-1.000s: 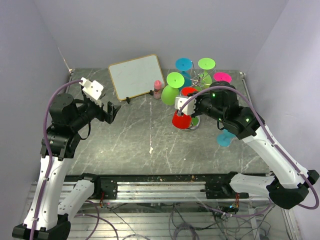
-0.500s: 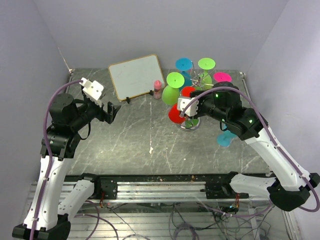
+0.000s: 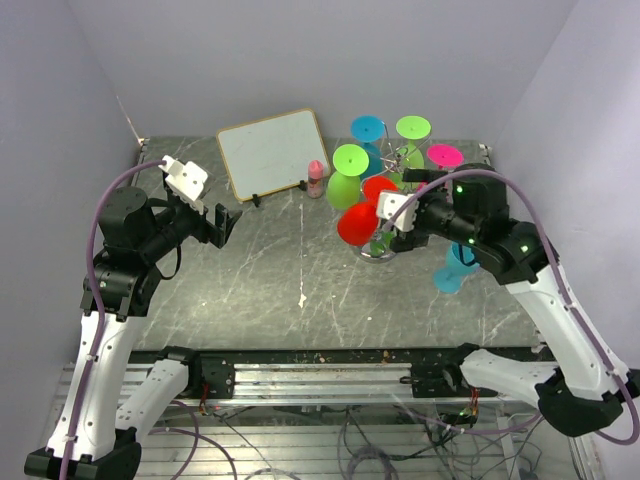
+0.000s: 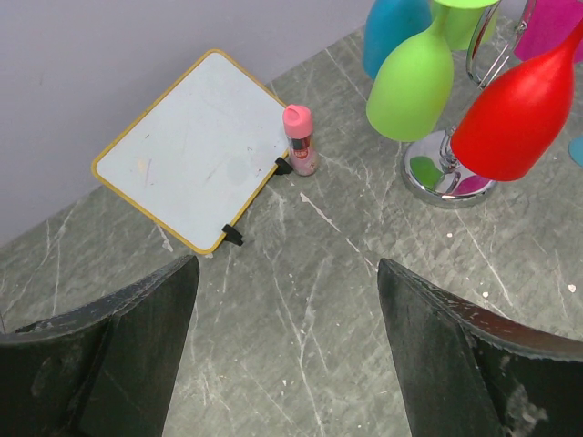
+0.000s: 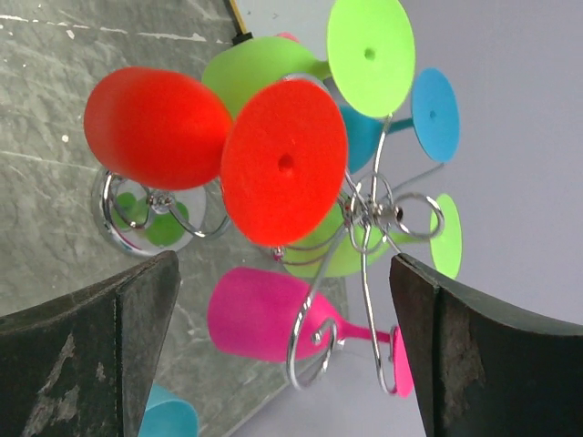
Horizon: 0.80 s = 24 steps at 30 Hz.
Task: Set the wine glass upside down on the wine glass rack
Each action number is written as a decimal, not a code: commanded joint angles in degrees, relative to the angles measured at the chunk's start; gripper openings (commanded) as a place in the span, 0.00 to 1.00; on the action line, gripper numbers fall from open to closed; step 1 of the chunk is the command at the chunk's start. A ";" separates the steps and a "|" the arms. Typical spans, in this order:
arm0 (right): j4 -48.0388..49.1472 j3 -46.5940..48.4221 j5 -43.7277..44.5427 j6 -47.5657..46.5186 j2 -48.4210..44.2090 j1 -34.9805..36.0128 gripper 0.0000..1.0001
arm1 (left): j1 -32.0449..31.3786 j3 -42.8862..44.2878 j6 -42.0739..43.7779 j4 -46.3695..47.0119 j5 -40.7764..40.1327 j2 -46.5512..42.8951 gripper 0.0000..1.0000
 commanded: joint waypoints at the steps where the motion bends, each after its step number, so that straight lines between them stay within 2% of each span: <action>1: -0.77 1.85 -7.19 4.34 -3.70 -4.28 0.99 | 0.51 -0.33 0.65 0.42 1.12 -0.24 0.90; 8: 1.91 0.14 -11.11 14.33 -8.96 -14.64 0.99 | 0.51 0.40 -0.94 0.22 -0.90 0.36 0.93; 14: 2.59 -0.95 -8.75 24.80 -12.02 -24.29 1.00 | 0.47 -0.35 -3.64 0.81 -4.25 0.37 0.98; 20: 3.52 -5.53 -2.86 38.28 -12.93 -40.20 1.00 | 0.51 -1.07 -3.10 0.00 -6.63 0.08 0.98; 24: 3.80 -11.28 -2.91 41.89 -14.45 -48.86 1.00 | 0.51 -3.00 -1.71 0.99 -7.84 -1.72 0.98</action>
